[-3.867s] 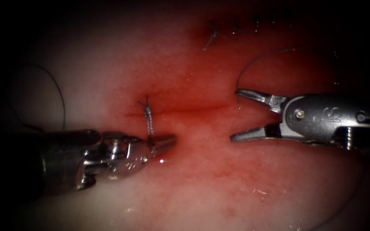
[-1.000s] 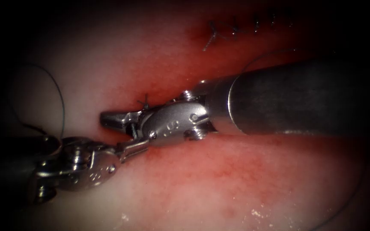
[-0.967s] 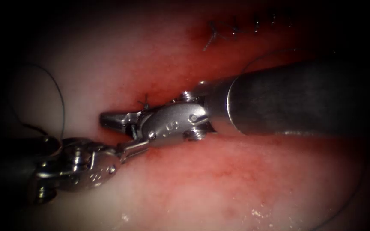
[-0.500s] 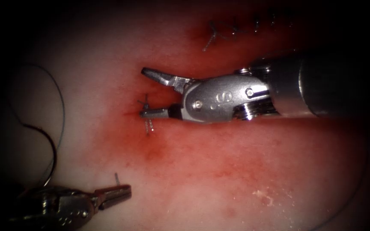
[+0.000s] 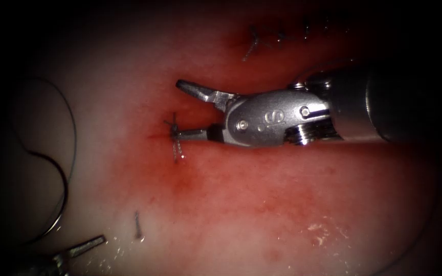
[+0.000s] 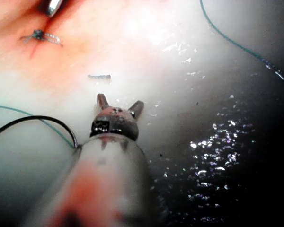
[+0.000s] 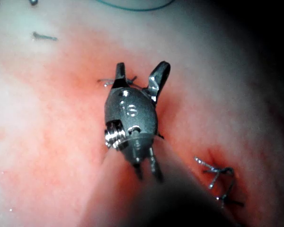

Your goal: Wound Closure

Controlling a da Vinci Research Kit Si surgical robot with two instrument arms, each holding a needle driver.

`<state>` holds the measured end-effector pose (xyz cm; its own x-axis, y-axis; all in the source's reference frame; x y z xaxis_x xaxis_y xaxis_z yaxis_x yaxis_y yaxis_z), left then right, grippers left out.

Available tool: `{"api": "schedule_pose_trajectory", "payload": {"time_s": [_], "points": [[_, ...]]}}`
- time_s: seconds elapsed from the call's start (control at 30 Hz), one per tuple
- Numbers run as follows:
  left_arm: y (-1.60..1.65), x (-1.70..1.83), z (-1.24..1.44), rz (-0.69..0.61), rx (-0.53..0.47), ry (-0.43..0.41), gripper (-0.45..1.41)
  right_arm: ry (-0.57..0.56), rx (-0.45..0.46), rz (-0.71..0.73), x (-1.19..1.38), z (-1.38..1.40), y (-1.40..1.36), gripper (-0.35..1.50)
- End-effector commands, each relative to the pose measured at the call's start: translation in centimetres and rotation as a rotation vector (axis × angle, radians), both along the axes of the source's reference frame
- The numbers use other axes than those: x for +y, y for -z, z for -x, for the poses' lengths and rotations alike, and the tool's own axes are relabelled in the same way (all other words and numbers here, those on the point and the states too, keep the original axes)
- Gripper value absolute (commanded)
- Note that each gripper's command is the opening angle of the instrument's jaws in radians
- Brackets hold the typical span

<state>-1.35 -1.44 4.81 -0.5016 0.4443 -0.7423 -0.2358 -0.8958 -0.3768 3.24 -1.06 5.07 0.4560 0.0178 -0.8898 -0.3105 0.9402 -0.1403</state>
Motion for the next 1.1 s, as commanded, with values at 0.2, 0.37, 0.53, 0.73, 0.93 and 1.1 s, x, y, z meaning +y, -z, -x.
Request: {"api": "schedule_pose_trajectory", "payload": {"time_s": [0.2, 0.37, 0.53, 0.73, 0.93, 1.1], "points": [[0.43, 0.36, -0.11, 0.108, 0.103, 0.124, 0.52, 0.005, 0.0, -0.002, -0.03, -0.06, -0.05, 1.46], [0.35, 0.46, -0.25, 0.096, 0.234, 0.134, 0.61, 0.005, 0.0, -0.002, -0.05, -0.07, -0.04, 1.46], [0.06, 0.46, -0.37, 0.083, 0.327, 0.123, 0.51, 0.007, -0.002, -0.004, -0.06, -0.08, -0.02, 1.46], [-0.34, 0.32, -0.48, 0.039, 0.413, 0.064, 0.36, 0.006, -0.002, -0.005, -0.06, -0.08, -0.01, 1.45], [-0.44, 0.22, -0.53, -0.012, 0.441, 0.035, 0.17, 0.009, -0.003, 0.0, -0.06, -0.07, 0.0, 1.45], [-0.43, 0.21, -0.56, -0.02, 0.448, 0.033, -0.05, 0.009, -0.003, -0.002, -0.06, -0.06, 0.01, 1.45]]}}
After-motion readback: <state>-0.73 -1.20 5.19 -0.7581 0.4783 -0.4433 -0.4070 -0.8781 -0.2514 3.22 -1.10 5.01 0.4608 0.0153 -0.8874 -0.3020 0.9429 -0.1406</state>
